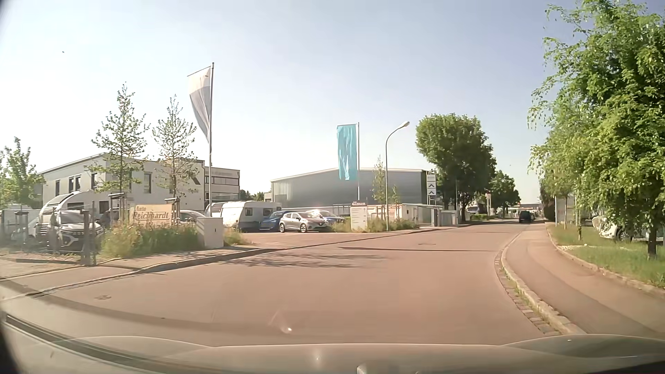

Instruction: Follow the waypoints while adhering to traffic rules and regulations

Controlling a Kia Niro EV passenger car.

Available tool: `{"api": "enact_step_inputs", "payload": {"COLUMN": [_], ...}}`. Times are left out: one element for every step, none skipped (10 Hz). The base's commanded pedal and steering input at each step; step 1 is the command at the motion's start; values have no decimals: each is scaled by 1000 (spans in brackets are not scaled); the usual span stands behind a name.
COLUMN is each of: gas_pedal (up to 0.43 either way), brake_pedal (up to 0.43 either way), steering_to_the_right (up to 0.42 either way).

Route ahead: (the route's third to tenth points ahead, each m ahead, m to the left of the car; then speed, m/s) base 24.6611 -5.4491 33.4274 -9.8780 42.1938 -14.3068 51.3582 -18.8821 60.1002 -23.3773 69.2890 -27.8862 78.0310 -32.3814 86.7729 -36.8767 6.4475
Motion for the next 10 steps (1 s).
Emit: {"api": "enact_step_inputs", "payload": {"gas_pedal": [47,67,98,98,98,98,98,87,87,87], "brake_pedal": [0,0,0,0,0,0,0,0,0,0], "steering_to_the_right": [94,95,91,91,92,93,96,99,101,104]}}
